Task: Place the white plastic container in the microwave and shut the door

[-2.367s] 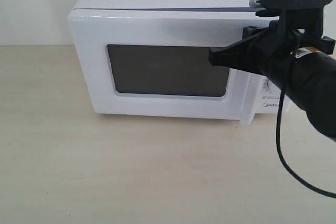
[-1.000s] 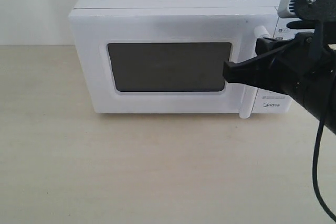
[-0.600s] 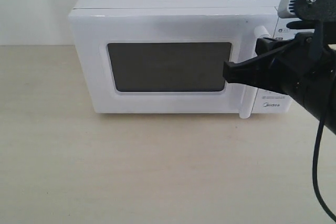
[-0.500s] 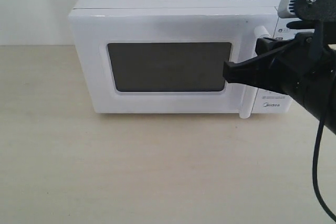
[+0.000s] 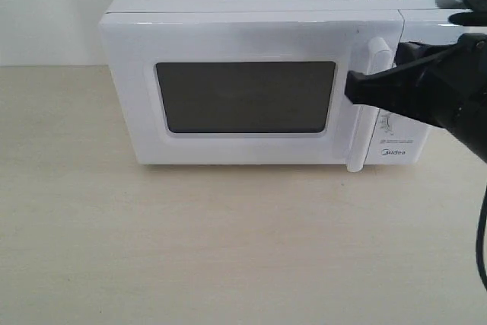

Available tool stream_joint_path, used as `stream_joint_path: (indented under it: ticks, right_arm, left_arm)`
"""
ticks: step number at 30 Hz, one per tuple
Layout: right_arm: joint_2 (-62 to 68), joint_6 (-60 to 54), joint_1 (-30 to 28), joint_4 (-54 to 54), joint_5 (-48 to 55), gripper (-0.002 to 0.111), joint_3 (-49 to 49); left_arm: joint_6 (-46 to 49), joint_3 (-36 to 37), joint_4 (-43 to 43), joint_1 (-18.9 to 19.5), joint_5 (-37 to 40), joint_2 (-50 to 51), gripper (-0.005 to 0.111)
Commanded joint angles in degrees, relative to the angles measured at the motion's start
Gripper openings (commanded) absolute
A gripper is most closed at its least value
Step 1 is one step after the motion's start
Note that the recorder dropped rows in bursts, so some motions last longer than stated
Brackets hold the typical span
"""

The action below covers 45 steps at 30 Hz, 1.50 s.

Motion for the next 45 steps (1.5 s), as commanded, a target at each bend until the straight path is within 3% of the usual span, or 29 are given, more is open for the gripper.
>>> stream_joint_path:
  ticks: [1, 8, 13, 17, 22, 30, 34, 40, 42, 45]
  right_arm:
    - [-6.5, -9.0, -2.2, 8.3, 1.1, 0.0, 0.6]
    - [-20.1, -16.1, -16.2, 9.6, 15.8, 0.0, 4.5]
    - [-40.8, -18.0, -38.7, 9.5, 29.5, 0.0, 13.4]
    - [-53.5, -17.8, -48.4, 9.5, 33.9, 0.0, 21.1]
    - [-55.5, -17.2, -48.6, 9.3, 34.8, 0.0, 27.6]
    - [-55.6, -15.3, -48.6, 6.8, 38.7, 0.0, 27.9]
    - [-55.9, -1.2, -48.6, -13.7, 41.7, 0.0, 27.9]
    - [-59.3, 45.0, -48.6, -58.9, 44.1, 0.0, 27.9]
    - [-60.7, 53.2, -48.6, -66.2, 44.1, 0.0, 27.9]
    - [-62.4, 54.3, -48.6, -67.3, 44.2, 0.0, 27.9]
  left_arm:
    - [-0.7, 0.2, 0.3, -0.1, 0.1, -0.3, 0.004]
    - [-0.7, 0.2, 0.3, -0.1, 0.1, -0.3, 0.004]
    - [-0.7, 0.2, 0.3, -0.1, 0.1, -0.3, 0.004]
    - [-0.7, 0.2, 0.3, -0.1, 0.1, -0.3, 0.004]
    - [-0.7, 0.2, 0.3, -0.1, 0.1, -0.3, 0.004]
    - [-0.7, 0.2, 0.3, -0.1, 0.1, -0.3, 0.004]
    - [-0.7, 0.2, 0.3, -0.1, 0.1, -0.3, 0.004]
    - [-0.7, 0.2, 0.3, -0.1, 0.1, -0.3, 0.004]
    - [-0.7, 0.2, 0.3, -0.1, 0.1, -0.3, 0.004]
    - [-0.7, 0.2, 0.3, -0.1, 0.1, -0.3, 0.004]
